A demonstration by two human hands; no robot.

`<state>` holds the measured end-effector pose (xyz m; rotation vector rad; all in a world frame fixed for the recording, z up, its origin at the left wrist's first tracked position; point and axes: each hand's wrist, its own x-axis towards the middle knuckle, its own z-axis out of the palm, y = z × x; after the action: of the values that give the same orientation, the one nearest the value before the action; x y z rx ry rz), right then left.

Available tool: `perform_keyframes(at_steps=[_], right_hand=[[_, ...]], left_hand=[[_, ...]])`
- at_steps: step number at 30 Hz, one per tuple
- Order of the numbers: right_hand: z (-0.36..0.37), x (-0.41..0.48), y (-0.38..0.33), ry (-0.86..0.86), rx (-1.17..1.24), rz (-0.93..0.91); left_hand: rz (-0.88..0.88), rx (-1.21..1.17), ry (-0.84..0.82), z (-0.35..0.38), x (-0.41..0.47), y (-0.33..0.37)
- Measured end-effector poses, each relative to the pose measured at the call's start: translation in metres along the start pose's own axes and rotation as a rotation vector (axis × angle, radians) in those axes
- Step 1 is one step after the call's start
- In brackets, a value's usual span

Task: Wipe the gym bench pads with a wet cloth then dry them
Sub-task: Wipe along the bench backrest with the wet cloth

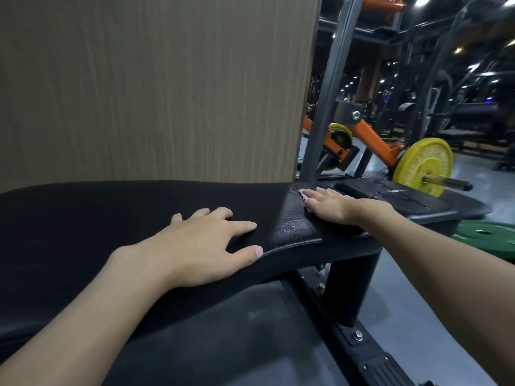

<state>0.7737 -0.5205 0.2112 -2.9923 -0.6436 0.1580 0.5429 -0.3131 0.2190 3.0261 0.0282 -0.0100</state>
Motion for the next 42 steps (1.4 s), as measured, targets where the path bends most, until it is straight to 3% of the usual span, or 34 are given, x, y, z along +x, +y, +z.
perform_keyframes(at_steps=[11, 16, 19, 29, 42], right_hand=[[0.006, -0.038, 0.029, 0.051, 0.028, 0.115], [0.009, -0.051, 0.021, 0.155, 0.023, 0.113], [0.013, -0.056, 0.006, 0.121, 0.015, 0.111], [0.027, -0.078, -0.103, 0.082, -0.009, -0.010], [0.045, -0.112, -0.289, -0.003, -0.040, -0.252]], left_hand=[[-0.009, 0.004, 0.005, 0.003, -0.002, 0.004], [0.034, -0.007, 0.037, 0.002, -0.010, 0.000], [0.070, -0.007, 0.051, -0.001, -0.019, -0.011], [0.088, 0.008, 0.053, -0.014, -0.060, -0.063], [-0.119, 0.057, 0.069, -0.030, -0.154, -0.176]])
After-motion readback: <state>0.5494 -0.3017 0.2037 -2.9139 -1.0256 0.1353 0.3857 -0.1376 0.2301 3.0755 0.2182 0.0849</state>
